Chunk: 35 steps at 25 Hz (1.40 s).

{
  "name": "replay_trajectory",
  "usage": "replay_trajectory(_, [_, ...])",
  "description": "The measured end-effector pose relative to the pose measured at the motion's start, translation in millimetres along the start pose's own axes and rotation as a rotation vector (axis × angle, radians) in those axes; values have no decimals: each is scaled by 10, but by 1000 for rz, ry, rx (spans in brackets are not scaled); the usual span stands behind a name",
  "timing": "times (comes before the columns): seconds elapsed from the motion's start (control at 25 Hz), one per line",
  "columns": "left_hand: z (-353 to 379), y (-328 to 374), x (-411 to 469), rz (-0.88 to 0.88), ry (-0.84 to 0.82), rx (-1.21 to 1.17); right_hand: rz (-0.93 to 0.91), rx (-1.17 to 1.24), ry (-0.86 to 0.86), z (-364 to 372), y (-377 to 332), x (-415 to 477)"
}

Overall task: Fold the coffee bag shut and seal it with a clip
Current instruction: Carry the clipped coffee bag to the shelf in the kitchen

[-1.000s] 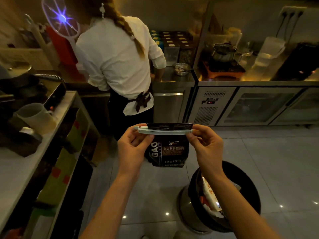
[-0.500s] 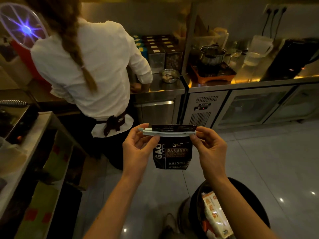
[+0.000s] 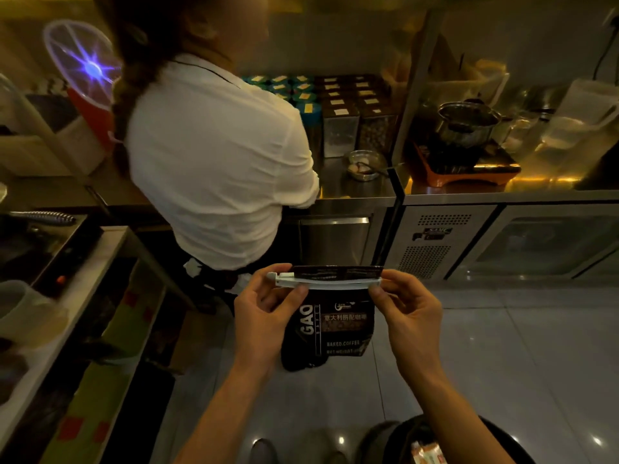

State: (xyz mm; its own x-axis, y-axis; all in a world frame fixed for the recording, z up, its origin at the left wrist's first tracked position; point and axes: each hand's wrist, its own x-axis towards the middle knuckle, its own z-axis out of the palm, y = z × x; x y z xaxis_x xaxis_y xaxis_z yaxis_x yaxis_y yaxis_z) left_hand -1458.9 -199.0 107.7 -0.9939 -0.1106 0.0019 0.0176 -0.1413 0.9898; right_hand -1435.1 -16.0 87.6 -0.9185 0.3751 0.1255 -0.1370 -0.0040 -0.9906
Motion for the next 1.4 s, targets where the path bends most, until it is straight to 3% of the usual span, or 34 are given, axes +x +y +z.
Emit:
replay_trajectory(0.36, [-722, 151, 301, -11, -41, -76, -19, -43, -7, 632, -129, -42])
replay_trajectory(0.72, [-2799, 366, 1146, -52, 53, -35, 44, -30, -98, 2882, 88, -256])
replay_trajectory(0.88, [-3260, 446, 1690, -34, 94, 36, 44, -39, -117, 3570, 184, 60])
replay_trajectory(1.12, [-3393, 376, 2562, -35, 141, -20, 1, -19, -143, 4167, 332, 834])
replay_trajectory(1.4, [-2927, 312, 3706, -8, 186, -59, 5, 26, -114, 4382, 509, 1968])
